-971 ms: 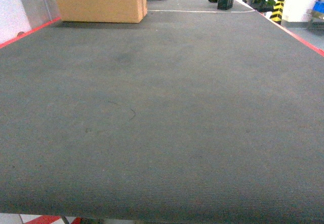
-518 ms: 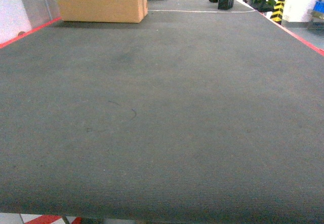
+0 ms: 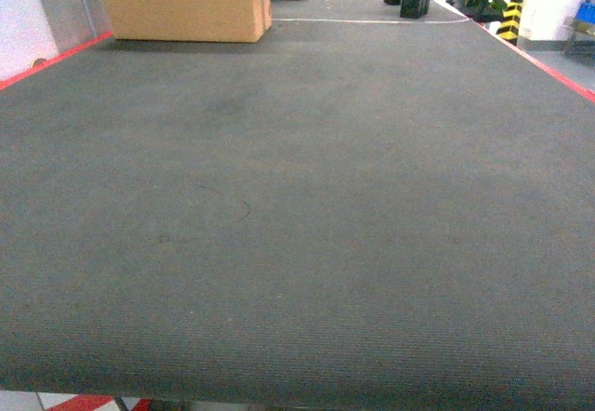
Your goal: Sort blue parts and orange caps into right shelf containers
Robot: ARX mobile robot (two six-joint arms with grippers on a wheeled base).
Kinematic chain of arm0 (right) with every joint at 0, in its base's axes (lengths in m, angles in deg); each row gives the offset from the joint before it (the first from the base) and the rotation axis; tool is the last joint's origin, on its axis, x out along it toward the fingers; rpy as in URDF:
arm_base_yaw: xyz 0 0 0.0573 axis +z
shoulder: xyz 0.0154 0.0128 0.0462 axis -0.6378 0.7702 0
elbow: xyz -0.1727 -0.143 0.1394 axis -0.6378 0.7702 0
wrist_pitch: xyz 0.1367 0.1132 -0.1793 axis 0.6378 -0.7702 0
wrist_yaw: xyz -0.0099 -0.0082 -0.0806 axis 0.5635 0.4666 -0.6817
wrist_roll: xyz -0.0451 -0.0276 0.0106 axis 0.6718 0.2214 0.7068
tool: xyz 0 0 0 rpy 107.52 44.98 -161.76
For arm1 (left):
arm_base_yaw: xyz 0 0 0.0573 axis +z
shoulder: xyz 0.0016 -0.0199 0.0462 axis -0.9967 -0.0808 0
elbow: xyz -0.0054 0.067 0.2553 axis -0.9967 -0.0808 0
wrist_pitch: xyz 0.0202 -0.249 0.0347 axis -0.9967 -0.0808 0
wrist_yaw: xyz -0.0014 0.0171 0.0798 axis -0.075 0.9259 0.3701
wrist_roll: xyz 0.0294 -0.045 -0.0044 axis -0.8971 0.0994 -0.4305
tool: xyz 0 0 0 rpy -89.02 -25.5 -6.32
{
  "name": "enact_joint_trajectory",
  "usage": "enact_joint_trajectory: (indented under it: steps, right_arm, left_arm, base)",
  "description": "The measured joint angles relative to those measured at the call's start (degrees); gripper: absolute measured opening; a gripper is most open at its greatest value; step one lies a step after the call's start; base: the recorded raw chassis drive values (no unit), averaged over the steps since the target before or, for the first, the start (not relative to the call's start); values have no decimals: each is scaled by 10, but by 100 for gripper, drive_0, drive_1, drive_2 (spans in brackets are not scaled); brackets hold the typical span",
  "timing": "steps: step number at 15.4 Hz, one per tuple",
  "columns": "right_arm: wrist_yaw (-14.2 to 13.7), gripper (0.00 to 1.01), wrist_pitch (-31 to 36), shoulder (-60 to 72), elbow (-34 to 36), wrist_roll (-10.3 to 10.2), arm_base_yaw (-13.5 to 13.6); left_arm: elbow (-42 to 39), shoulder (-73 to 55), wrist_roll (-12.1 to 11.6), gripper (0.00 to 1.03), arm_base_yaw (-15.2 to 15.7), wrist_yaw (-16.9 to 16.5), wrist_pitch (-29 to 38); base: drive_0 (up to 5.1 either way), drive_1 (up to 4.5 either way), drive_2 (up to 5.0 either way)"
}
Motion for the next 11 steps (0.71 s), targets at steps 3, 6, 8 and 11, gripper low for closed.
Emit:
enact_joint_trajectory:
  steps: [3, 6, 8, 11]
  right_arm:
    - [7, 46, -24, -36, 10, 1, -10]
    - [7, 46, -28, -65, 24, 1, -11]
    - [7, 46, -49, -86, 24, 1, -11]
    - [7, 46, -76, -111, 24, 1, -11]
  left_arm:
    - [-13, 33, 0, 43, -2, 1, -23]
    - [-25, 64, 0, 43, -2, 0, -34]
    - [-25, 82, 0, 43, -2, 0, -51]
    - [-25, 151, 0, 43, -2, 0, -150]
  base:
    - [0, 0, 0]
    - [0, 0, 0]
    - [0, 0, 0]
    - [0, 0, 0]
